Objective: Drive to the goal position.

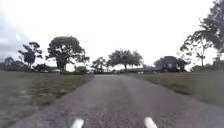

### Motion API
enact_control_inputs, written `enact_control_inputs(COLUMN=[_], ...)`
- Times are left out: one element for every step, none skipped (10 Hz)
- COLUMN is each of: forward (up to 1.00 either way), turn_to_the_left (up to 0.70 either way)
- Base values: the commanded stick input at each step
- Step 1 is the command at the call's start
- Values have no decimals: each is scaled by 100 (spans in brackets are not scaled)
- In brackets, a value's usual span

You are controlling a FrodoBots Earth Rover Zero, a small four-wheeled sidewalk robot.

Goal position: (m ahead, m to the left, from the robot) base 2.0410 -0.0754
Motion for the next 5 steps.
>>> enact_control_inputs(forward=[100,100,100,100,100], turn_to_the_left=[3,7,11,22,35])
